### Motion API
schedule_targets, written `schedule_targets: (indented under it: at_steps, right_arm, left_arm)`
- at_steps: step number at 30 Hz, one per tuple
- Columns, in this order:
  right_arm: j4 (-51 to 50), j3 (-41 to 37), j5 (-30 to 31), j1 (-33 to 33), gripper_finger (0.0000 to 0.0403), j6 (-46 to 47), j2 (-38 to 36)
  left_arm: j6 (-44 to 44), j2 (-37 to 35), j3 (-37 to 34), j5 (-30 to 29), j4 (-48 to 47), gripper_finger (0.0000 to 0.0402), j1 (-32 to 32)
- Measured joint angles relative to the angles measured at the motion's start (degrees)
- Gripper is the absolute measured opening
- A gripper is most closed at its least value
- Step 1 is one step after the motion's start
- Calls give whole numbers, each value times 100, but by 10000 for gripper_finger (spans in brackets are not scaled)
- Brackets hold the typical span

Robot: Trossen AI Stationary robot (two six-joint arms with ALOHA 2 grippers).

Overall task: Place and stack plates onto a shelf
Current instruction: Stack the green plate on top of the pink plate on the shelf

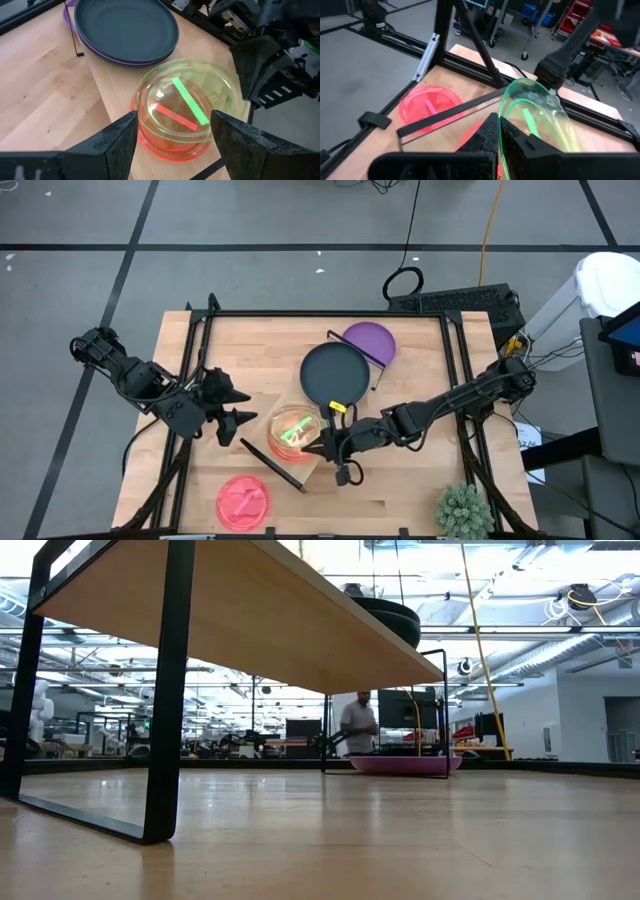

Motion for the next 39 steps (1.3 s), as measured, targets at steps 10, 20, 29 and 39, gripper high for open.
schedule_targets:
  at_steps: [10,20,29,39]
  right_arm:
    - [163,0,-220,-94,0,-7,164]
    - [227,0,-78,-105,0,-240,271]
    - [98,0,-108,-115,0,-313,271]
    - [93,0,-130,-139,0,-6,271]
  left_arm:
    - [-27,0,0,-83,0,255,0]
    - [-153,0,0,-158,0,255,0]
    - [-151,0,0,-164,0,255,0]
    - [-168,0,0,-164,0,255,29]
